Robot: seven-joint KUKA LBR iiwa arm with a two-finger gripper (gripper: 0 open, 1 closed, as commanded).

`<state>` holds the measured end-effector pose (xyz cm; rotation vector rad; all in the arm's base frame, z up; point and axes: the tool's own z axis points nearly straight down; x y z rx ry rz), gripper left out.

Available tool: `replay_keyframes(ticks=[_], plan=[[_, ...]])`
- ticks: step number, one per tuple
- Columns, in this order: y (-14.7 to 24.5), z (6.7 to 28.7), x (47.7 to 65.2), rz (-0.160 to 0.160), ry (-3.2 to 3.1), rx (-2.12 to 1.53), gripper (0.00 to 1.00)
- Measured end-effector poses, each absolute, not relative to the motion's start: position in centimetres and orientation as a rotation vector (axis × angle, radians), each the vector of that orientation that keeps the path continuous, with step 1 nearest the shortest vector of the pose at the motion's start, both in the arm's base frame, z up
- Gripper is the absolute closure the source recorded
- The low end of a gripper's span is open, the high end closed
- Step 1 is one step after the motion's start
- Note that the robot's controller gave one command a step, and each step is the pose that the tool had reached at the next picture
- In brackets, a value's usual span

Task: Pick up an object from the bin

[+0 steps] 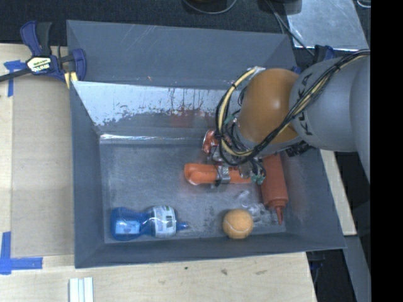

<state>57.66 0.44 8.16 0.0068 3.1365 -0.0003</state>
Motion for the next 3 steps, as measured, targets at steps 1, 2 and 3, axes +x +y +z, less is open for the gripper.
replay_keyframes(ticks=[1,2,3], plan=[[0.5,16.7,58.7,-0.001,3.133,-0.036,1.0],[0.5,16.7,58.7,-0.001,3.133,-0.036,1.0],[-0.7,26.2,58.9,-0.001,3.13,0.008,1.0]])
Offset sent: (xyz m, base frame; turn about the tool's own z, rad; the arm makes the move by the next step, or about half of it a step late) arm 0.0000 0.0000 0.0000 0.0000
